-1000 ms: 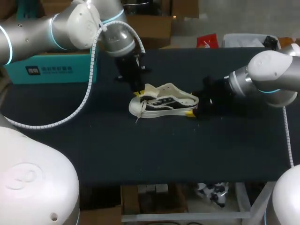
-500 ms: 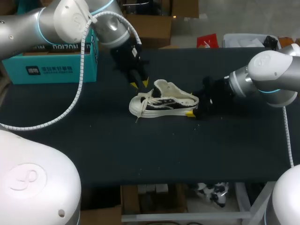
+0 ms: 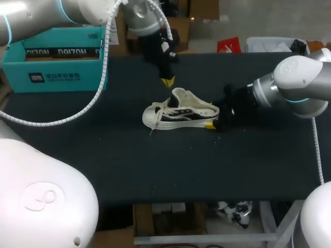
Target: Open the shoe tongue, take the insole out of the shoe, put the insole back into the shoe, and pack the shoe into the shoebox
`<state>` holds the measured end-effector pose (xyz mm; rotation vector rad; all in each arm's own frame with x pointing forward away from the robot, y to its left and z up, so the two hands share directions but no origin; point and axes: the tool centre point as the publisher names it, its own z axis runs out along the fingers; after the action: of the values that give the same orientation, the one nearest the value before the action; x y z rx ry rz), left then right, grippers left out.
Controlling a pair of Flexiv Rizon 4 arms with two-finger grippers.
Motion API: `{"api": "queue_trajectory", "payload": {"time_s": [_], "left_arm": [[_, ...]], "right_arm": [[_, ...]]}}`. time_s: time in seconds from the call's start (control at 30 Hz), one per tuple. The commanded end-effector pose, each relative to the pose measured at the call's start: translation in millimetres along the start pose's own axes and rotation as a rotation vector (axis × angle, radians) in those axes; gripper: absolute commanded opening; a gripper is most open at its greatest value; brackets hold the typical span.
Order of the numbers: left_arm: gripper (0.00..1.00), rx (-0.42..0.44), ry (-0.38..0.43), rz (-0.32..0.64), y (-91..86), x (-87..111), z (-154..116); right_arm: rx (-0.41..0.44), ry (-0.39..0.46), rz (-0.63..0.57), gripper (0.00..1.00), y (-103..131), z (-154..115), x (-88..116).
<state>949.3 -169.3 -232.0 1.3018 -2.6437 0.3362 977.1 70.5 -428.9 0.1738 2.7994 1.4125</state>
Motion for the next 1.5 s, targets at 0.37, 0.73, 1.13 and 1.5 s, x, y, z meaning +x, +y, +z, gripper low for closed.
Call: {"api": "queue_trajectory", "payload": {"time_s": [0.37,0.73,1.13,1.5], "left_arm": [[0.00,-0.408,-0.002,0.460,-13.4,0.1,1.1],[0.00,-0.361,-0.066,0.792,-24.1,29.4,29.4],[0.00,-0.231,-0.066,0.950,-16.5,20.2,70.7],[0.00,-0.239,0.003,1.008,-37.9,8.1,106.7]], "right_arm": [[-0.003,0.000,0.000,0.00,-3.1,3.6,-1.8],[-0.003,0.000,0.000,0.00,-3.1,3.6,-1.8],[-0.003,0.000,0.000,0.00,-3.1,3.6,-1.8],[-0.003,0.000,0.000,0.00,-3.1,3.6,-1.8]]}}
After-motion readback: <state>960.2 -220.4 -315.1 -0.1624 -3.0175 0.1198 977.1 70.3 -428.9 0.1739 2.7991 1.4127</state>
